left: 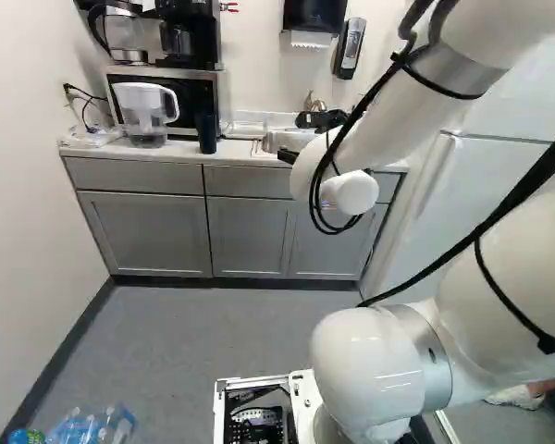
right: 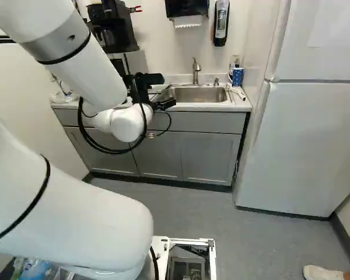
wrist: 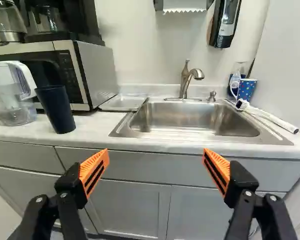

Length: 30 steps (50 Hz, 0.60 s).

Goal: Rinse the cup and place it in the tray

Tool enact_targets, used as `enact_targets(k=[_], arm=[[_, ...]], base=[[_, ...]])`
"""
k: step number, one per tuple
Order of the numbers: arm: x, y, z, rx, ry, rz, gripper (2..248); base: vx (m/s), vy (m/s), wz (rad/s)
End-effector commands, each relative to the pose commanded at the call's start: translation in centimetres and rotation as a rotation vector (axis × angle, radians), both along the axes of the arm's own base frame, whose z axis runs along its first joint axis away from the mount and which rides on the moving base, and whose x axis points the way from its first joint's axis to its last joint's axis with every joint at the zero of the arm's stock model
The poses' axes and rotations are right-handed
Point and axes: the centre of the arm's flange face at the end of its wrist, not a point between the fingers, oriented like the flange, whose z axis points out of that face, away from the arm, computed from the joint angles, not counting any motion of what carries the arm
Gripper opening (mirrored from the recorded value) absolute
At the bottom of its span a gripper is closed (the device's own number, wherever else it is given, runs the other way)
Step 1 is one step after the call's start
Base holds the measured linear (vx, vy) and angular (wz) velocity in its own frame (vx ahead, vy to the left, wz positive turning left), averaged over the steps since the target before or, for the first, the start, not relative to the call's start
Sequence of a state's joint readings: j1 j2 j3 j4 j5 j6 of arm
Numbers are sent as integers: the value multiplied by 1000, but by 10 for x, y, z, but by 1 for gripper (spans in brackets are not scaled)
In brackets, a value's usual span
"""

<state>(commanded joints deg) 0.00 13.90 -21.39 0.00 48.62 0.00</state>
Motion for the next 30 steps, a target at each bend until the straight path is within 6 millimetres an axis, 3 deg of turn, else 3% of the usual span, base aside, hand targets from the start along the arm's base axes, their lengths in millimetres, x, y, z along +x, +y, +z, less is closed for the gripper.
enact_targets(k=[30], arm=[[21,1,26,0,2,2,247]], base=[[0,0,0]])
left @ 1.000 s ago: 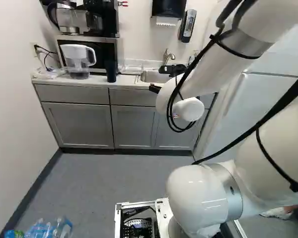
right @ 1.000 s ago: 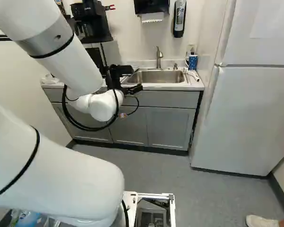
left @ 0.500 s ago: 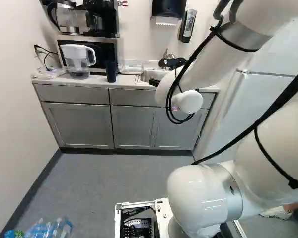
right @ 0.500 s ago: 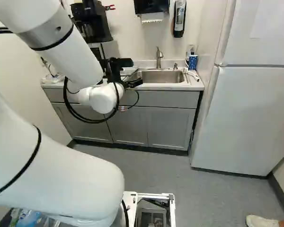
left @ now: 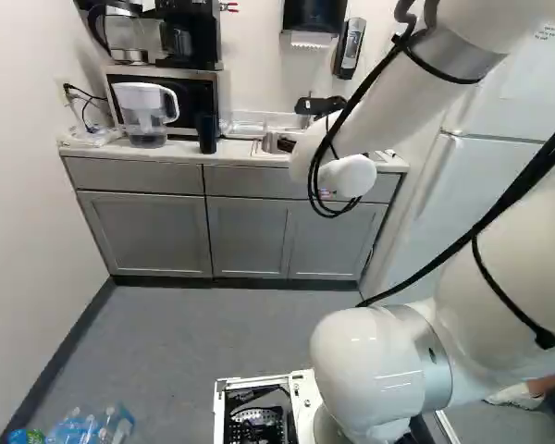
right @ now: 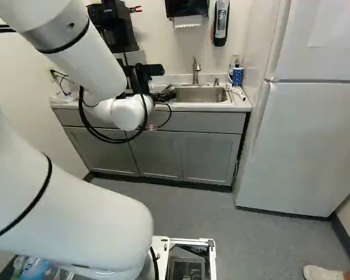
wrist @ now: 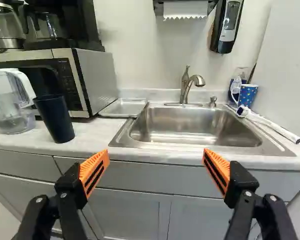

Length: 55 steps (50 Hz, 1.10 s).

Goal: Rinse the cup and place it in the tray

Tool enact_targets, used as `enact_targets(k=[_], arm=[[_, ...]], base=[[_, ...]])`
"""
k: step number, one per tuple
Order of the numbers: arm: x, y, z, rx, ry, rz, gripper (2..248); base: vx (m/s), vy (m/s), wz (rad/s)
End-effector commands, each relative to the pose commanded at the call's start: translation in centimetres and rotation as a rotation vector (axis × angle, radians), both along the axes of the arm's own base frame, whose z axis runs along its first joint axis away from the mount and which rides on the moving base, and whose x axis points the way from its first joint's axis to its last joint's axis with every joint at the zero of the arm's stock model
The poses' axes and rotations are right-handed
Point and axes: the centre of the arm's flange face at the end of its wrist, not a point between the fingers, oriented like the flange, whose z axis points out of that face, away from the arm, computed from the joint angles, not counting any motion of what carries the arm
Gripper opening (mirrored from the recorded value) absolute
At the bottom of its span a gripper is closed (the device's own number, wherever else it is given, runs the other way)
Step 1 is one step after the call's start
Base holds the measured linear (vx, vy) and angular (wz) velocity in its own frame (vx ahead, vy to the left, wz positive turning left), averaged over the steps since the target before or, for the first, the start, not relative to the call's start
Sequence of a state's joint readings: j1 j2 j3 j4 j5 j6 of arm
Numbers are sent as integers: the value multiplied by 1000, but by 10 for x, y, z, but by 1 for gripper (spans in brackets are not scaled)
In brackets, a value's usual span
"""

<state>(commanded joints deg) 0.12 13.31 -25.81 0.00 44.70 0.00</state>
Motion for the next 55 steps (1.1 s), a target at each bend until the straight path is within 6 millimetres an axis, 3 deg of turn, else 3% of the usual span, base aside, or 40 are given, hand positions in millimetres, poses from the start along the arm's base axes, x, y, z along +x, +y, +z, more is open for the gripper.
enact_targets(k=[55], arm=[[31,6,47,0,24,14,247]], base=[[0,0,0]])
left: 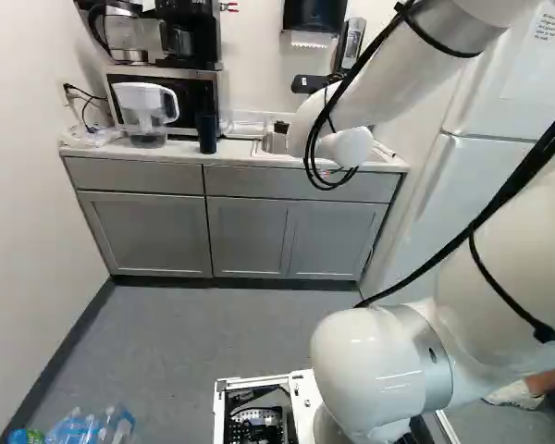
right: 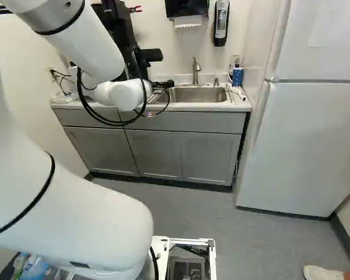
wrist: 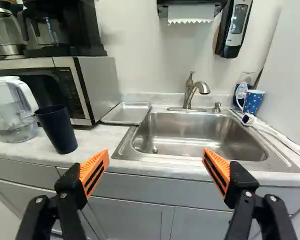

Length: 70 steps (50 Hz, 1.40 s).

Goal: Rinse the cup and place it in the tray

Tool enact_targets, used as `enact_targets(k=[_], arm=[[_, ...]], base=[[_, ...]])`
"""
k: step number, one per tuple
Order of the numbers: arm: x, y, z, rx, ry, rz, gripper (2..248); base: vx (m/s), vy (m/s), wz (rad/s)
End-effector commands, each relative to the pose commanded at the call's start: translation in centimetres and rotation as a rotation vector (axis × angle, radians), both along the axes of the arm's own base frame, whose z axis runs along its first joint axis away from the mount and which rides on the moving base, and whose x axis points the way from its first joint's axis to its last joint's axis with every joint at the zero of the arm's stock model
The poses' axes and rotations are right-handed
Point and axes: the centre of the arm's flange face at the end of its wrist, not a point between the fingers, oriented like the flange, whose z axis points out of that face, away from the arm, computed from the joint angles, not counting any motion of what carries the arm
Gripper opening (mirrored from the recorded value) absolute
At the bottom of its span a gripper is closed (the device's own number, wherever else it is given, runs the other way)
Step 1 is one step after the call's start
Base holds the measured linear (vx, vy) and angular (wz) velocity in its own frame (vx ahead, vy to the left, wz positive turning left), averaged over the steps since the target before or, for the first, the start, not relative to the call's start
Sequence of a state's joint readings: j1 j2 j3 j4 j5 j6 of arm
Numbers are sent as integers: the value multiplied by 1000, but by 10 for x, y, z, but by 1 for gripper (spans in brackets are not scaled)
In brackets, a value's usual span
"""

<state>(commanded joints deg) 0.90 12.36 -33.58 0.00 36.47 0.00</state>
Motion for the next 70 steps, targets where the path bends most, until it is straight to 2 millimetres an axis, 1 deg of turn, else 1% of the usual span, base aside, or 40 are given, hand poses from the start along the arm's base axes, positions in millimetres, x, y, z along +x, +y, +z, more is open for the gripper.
enact_targets(k=[70], arm=[[36,0,64,0,1,-1,247]], base=[[0,0,0]])
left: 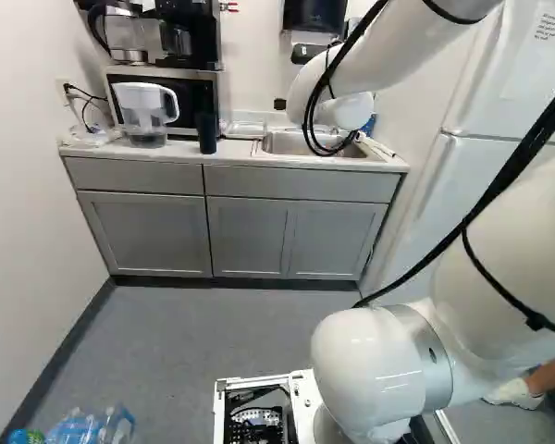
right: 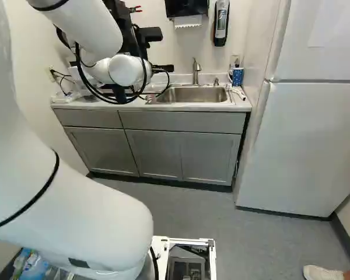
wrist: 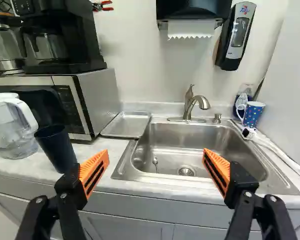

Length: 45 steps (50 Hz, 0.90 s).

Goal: Rinse the cup and place it in the tray

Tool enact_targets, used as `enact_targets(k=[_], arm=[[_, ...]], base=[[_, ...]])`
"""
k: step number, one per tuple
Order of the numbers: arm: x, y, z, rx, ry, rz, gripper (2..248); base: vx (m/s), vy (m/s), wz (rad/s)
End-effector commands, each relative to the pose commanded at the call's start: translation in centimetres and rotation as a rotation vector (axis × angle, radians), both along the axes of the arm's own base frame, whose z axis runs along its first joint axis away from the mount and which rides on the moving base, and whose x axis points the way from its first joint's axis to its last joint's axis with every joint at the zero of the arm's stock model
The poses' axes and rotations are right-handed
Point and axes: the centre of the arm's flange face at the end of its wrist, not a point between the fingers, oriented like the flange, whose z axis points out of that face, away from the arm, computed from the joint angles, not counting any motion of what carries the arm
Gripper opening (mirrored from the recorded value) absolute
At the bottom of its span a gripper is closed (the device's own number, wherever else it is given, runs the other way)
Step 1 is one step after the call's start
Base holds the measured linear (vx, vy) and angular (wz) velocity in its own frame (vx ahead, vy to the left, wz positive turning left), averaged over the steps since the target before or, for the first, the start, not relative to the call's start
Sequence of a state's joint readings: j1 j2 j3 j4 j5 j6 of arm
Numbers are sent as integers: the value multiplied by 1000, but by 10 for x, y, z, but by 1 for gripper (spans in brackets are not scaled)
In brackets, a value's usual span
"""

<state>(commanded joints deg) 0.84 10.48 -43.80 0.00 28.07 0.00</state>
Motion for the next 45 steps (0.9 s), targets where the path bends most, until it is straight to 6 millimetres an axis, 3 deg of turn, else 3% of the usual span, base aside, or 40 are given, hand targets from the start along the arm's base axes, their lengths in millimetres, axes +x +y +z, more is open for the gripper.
enact_targets(k=[34,45], arm=[[16,0,37,1,-61,0,247],[16,0,38,1,-63,0,247]], base=[[0,0,0],[0,0,0]])
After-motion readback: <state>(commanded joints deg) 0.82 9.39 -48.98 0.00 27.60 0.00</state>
